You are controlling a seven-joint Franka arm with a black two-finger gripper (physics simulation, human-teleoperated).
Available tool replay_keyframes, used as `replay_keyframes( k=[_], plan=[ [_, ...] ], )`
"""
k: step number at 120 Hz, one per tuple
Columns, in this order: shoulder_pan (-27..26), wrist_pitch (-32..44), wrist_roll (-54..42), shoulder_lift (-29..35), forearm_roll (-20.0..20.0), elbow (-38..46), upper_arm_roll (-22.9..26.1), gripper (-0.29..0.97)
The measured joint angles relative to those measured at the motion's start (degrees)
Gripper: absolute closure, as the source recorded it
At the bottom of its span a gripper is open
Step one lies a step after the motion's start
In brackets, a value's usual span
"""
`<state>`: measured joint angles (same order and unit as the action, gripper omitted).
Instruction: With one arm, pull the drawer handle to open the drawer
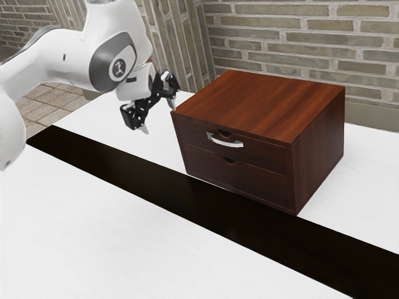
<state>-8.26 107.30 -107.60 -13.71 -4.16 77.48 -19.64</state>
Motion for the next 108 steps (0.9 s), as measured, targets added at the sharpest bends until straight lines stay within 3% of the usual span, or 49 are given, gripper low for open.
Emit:
replay_keyframes(
  k=[49, 108],
  plan=[
    [-1.4, -0.51, 0.97, -2.18, 0.09, -0.57, 0.19, 0.16],
    [-2.47, 0.55, 1.83, -3.2, 0.14, -0.99, 1.03, 0.2]
  ],
)
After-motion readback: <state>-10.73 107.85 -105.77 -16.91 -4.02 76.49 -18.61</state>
